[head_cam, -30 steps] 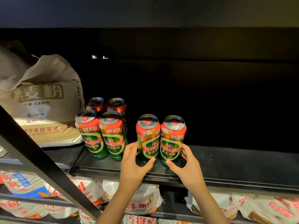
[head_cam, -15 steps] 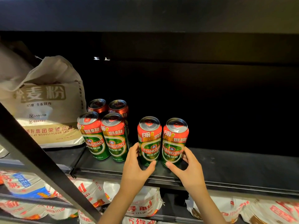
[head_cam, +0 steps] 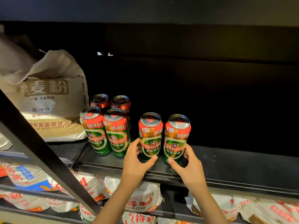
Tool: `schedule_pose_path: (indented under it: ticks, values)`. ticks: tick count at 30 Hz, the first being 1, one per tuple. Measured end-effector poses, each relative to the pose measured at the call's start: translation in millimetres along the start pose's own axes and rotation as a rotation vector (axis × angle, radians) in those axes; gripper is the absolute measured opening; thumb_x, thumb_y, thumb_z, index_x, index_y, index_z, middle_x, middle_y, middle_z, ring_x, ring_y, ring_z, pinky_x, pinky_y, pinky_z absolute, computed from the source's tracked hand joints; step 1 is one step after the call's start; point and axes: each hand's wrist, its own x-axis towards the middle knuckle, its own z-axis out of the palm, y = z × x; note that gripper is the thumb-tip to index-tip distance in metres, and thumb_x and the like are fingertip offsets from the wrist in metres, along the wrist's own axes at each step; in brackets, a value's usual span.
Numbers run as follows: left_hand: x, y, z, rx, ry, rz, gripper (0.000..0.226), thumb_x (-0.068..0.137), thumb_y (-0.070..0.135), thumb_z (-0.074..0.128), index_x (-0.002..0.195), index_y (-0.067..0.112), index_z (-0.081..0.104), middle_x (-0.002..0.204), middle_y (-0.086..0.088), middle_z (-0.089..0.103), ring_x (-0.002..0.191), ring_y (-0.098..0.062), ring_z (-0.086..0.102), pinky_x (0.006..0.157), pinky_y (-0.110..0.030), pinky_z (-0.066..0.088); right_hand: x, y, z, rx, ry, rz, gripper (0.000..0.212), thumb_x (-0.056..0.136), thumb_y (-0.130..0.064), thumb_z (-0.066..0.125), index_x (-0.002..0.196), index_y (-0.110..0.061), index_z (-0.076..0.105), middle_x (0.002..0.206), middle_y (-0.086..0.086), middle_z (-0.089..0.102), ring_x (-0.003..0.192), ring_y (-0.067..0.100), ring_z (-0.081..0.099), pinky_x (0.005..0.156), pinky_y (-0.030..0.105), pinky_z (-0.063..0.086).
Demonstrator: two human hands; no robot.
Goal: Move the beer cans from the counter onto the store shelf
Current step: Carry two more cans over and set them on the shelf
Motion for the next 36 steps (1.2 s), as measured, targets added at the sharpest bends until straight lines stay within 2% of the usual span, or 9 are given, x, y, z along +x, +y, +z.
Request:
schedule_pose_path:
  ticks: [8, 12, 15, 20, 27, 29, 32, 34, 36]
  values:
    - [1.4, -1.8, -0.9, -0.017, -0.008, -0.030, 0.075, 0.069, 0.021, 0.082, 0.133, 0.019, 0.043, 0.126, 0.009, 0.054, 0.115, -0.002, 0.051, 0.090, -0.003, 0.038, 0.4, 2.5, 0.4, -0.005, -0.011, 0.002, 0.064, 0.077, -0.028, 0.075, 0.132, -0.032, 0.043, 0.117, -0.023, 0.054, 0.109, -0.005, 0.048, 0.082, 0.001, 0.033]
    - [0.7, -2.0, -1.4, -0.042, 0.015, -0.038, 0.068, 0.072, 0.011, 0.079, 0.122, 0.029, 0.037, 0.113, 0.027, 0.045, 0.106, 0.016, 0.044, 0.086, 0.002, 0.034, 0.5, 2.2, 0.4, -0.015, -0.018, 0.008, 0.070, 0.079, -0.026, 0.074, 0.138, -0.031, 0.036, 0.117, -0.026, 0.049, 0.106, -0.010, 0.046, 0.079, -0.002, 0.033]
    - [-1.9, -1.3, -0.2, -0.013, 0.008, -0.003, 0.064, 0.076, 0.012, 0.076, 0.125, 0.027, 0.037, 0.113, 0.029, 0.045, 0.105, 0.018, 0.044, 0.084, 0.004, 0.032, 0.7, 1.8, -0.1, -0.018, -0.038, 0.016, 0.072, 0.082, -0.025, 0.072, 0.141, -0.028, 0.030, 0.120, -0.025, 0.046, 0.105, -0.011, 0.043, 0.079, 0.001, 0.033]
    - [-7.1, 0.2, 0.6, 0.086, 0.037, 0.097, 0.066, 0.076, 0.041, 0.066, 0.134, 0.021, 0.043, 0.124, 0.014, 0.050, 0.119, 0.000, 0.046, 0.099, -0.011, 0.036, 1.0, 1.9, -0.2, -0.041, -0.055, -0.007, 0.065, 0.083, -0.031, 0.068, 0.139, -0.032, 0.034, 0.130, -0.021, 0.047, 0.111, -0.014, 0.042, 0.087, 0.003, 0.032]
    - [-19.0, 0.3, 15.7, 0.130, 0.214, 0.038, 0.074, 0.077, 0.036, 0.074, 0.140, 0.018, 0.038, 0.130, 0.005, 0.050, 0.122, -0.013, 0.046, 0.103, -0.035, 0.042, 2.2, 1.7, -1.4, -0.037, -0.044, -0.017, 0.066, 0.082, -0.030, 0.070, 0.140, -0.032, 0.036, 0.126, -0.025, 0.050, 0.109, -0.022, 0.041, 0.085, -0.007, 0.029]
    - [-23.1, 3.4, 19.4, 0.107, 0.287, 0.067, 0.068, 0.077, 0.038, 0.073, 0.134, 0.018, 0.043, 0.125, 0.006, 0.050, 0.117, -0.012, 0.048, 0.100, -0.030, 0.043, 2.7, 2.5, -1.7, -0.035, -0.056, -0.015, 0.067, 0.083, -0.030, 0.070, 0.141, -0.032, 0.036, 0.125, -0.027, 0.051, 0.109, -0.022, 0.042, 0.086, -0.005, 0.031]
    - [-24.3, 6.5, 18.7, 0.116, 0.318, 0.096, 0.067, 0.076, 0.047, 0.065, 0.133, 0.017, 0.046, 0.115, 0.006, 0.047, 0.109, -0.007, 0.049, 0.090, -0.007, 0.038, 3.6, 1.1, -0.2, -0.038, -0.088, -0.009, 0.069, 0.085, -0.030, 0.067, 0.143, -0.034, 0.030, 0.127, -0.028, 0.047, 0.113, -0.017, 0.043, 0.092, 0.006, 0.034]
    - [-23.5, 4.9, 17.8, 0.114, 0.312, 0.105, 0.070, 0.076, 0.050, 0.061, 0.135, 0.017, 0.045, 0.113, 0.007, 0.047, 0.108, -0.007, 0.049, 0.089, -0.008, 0.040, 5.3, -0.4, 2.3, -0.042, -0.103, -0.014, 0.069, 0.086, -0.030, 0.066, 0.144, -0.035, 0.028, 0.131, -0.026, 0.047, 0.118, -0.010, 0.043, 0.098, 0.015, 0.036]
    - [-23.0, 3.1, 18.5, 0.110, 0.308, 0.112, 0.070, 0.076, 0.048, 0.064, 0.136, 0.017, 0.044, 0.114, 0.007, 0.048, 0.110, -0.008, 0.050, 0.089, -0.015, 0.044, 6.8, -1.9, 4.1, -0.050, -0.115, -0.017, 0.066, 0.087, -0.030, 0.065, 0.140, -0.041, 0.027, 0.130, -0.030, 0.045, 0.116, -0.014, 0.042, 0.096, 0.010, 0.034]
